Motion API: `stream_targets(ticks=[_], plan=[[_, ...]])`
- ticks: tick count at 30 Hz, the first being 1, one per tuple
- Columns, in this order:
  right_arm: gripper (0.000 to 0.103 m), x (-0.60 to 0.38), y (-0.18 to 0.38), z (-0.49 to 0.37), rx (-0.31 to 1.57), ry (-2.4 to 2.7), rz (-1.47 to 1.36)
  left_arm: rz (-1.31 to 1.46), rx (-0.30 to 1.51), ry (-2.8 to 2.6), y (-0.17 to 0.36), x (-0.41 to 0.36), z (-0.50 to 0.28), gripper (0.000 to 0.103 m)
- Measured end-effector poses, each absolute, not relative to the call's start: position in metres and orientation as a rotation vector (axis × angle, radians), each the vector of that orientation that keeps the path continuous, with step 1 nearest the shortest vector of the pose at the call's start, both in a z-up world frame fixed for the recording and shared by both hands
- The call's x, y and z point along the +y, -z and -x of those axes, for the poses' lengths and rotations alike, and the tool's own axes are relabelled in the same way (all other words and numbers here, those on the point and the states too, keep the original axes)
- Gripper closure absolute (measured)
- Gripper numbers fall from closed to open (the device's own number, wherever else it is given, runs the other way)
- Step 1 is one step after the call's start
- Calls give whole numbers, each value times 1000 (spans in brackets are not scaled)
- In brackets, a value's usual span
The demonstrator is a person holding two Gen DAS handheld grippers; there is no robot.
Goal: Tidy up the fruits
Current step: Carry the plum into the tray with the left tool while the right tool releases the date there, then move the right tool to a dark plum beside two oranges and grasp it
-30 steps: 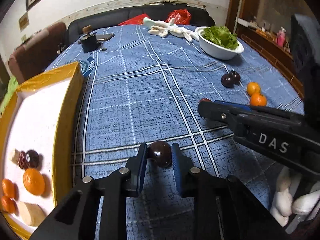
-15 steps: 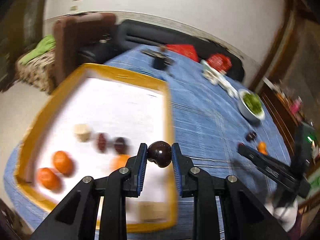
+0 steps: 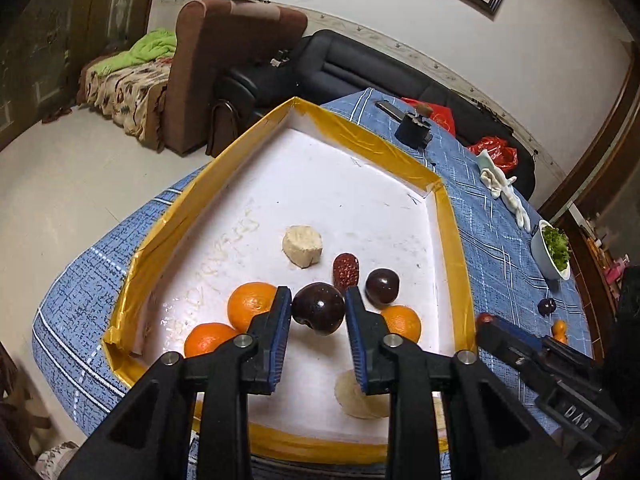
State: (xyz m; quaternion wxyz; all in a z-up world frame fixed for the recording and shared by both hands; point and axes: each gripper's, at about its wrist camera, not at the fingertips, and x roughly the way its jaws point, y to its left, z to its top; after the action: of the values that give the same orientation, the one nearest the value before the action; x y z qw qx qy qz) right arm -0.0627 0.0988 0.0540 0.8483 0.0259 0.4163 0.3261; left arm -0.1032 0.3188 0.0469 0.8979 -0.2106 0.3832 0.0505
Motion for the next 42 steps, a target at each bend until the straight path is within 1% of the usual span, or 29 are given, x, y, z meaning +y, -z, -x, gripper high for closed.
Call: stream_targets(ticks=[2,3,4,7,10,12,14,15,16,21,26,28,34,42], plan=[[76,109,-52,63,879,-692,-29,457,786,-85,-47,321,104,65],[76,115,-51,63,880,-693,-18,464,780,-78,-48,321,105,57],[76,120,-50,63,881,-694,-6,472,769,-72,-50,322,107,47],[76,133,-45,63,891,-694,34,508,723,-62,-57,327,113,27],[76,143,-39,64,903,-688,74,538,682,-75,-65,334,119,19],[75,145,-37,65,906,-688,81,533,670,-72,-68,334,122,19],[68,146,-35,64,915,-692,75,524,669,-87,-71,334,123,19],[61,146,-34,65,916,-693,69,523,673,-92,-72,333,123,18],[56,145,-35,66,913,-693,64,524,676,-95,-72,332,123,18],[47,137,-42,73,882,-689,55,549,710,-95,-68,331,122,18],[47,121,-49,78,865,-699,11,541,725,-62,-73,321,124,18],[44,115,-53,83,849,-681,11,534,724,-47,-76,316,124,18],[42,79,-55,83,830,-614,-20,479,729,12,-83,290,124,18],[43,-33,-54,55,830,-354,-126,358,769,104,-83,240,114,19]])
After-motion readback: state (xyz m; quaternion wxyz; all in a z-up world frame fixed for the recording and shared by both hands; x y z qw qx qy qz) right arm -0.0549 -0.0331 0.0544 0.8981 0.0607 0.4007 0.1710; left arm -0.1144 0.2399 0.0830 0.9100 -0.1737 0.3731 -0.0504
